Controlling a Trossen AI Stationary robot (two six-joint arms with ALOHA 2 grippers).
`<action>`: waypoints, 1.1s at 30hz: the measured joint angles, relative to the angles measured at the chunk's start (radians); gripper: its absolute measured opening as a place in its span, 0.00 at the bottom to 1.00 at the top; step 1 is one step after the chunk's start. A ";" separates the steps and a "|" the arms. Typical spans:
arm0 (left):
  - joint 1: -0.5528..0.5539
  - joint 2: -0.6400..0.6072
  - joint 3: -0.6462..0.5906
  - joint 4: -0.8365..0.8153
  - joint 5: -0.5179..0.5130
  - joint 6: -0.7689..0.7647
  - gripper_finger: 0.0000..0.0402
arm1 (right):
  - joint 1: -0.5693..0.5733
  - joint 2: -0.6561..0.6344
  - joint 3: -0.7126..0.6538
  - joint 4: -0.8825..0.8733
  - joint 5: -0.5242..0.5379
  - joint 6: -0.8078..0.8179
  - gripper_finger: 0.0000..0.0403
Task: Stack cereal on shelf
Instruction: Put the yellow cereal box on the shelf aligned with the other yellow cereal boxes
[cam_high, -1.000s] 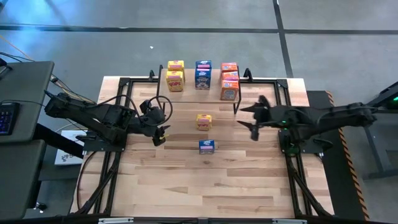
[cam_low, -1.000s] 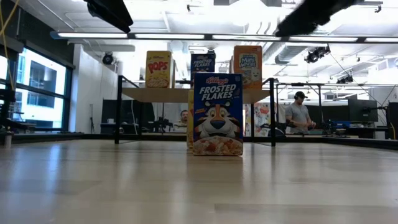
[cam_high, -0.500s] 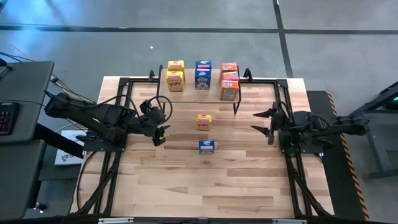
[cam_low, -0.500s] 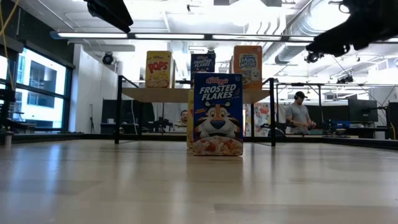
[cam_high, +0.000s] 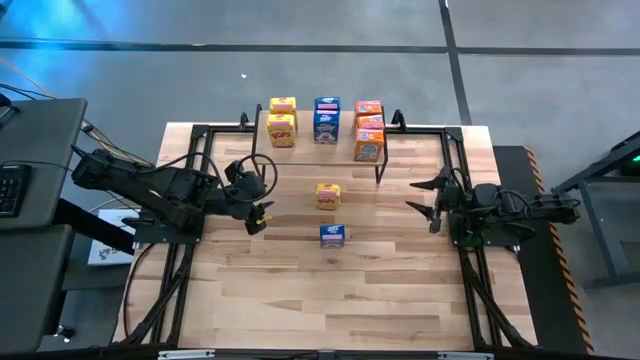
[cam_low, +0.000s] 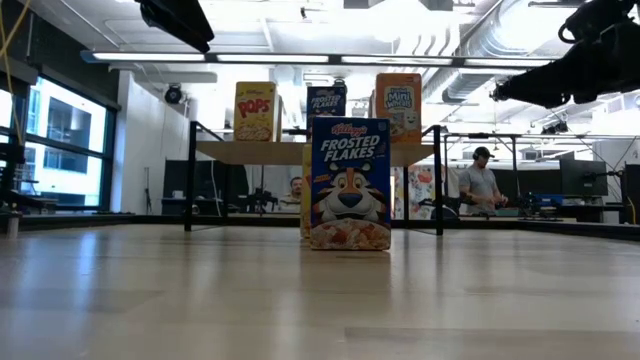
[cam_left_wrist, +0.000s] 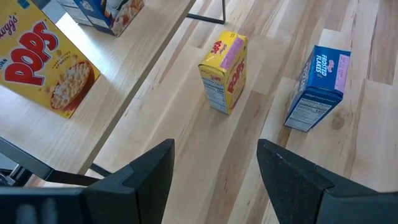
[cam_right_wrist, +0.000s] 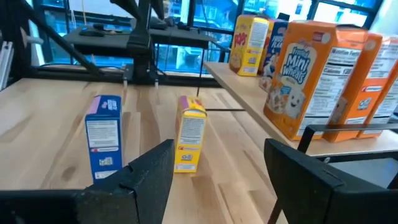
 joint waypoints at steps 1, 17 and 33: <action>0.000 0.000 0.000 0.000 0.000 0.000 0.55 | 0.000 -0.003 -0.001 -0.006 -0.009 0.001 0.60; 0.000 0.000 0.000 0.000 0.000 0.000 0.55 | 0.000 -0.008 0.000 -0.076 -0.011 -0.008 0.60; 0.000 0.000 0.000 0.000 0.000 0.000 0.55 | 0.000 -0.004 -0.006 -0.112 -0.017 0.266 0.60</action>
